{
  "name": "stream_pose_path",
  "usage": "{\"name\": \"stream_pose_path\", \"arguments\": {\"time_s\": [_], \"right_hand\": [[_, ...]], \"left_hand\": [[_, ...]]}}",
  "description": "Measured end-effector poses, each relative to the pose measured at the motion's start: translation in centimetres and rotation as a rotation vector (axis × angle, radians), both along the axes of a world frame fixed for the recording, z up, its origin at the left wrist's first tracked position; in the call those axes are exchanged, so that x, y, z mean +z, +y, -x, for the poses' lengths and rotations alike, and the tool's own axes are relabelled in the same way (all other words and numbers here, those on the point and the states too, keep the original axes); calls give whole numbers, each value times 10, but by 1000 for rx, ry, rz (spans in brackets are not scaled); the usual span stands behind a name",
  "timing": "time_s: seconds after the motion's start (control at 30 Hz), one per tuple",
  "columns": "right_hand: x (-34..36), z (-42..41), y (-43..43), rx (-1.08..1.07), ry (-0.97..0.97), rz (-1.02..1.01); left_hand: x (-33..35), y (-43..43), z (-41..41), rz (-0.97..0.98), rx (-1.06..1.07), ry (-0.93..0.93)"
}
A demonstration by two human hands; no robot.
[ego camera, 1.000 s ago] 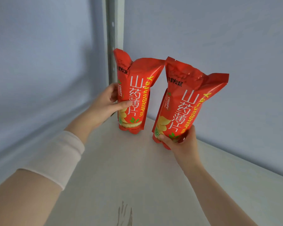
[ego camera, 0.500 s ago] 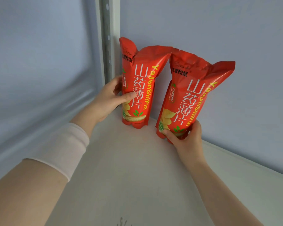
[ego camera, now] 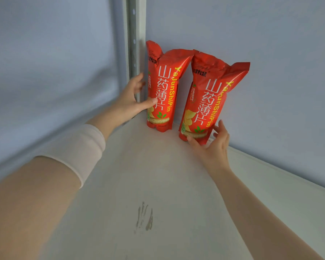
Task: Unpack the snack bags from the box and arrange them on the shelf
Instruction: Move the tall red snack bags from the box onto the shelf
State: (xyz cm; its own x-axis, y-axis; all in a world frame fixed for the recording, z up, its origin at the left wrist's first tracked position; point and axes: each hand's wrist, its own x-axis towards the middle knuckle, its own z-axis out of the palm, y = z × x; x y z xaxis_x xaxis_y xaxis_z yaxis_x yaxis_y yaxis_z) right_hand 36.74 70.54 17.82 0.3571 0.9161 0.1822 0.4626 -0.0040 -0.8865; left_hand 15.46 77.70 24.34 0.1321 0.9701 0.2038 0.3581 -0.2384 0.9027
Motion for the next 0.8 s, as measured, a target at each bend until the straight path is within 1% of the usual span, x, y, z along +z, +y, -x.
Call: {"name": "stream_pose_path", "arguments": {"time_s": [0.03,0.07,0.17,0.2,0.27,0.37,0.47,0.63,0.8], "right_hand": [[1,-1,-10,-12,-73,11],[3,-3,-21,-14,-181,9],[13,-5,-62,44,-525,33],[17,-3,-78,89,-609,58],[26,2,-112,194,-747,87],[37,16,-169,365,-912,86],[41,36,-227,498,-997,33],[40,90,-316,719,-1091,-42],[37,161,-395,899,-1154,-203]], "left_hand": [[2,-11,4,-47,50,121],[4,-24,9,-108,100,300],[8,-77,20,-226,185,929],[8,-100,23,-226,177,1083],[9,-152,24,-211,173,1286],[10,-241,29,-137,217,1406],[7,-327,42,-40,261,1482],[0,-460,76,122,344,1507],[-18,-577,129,333,483,1446]]}}
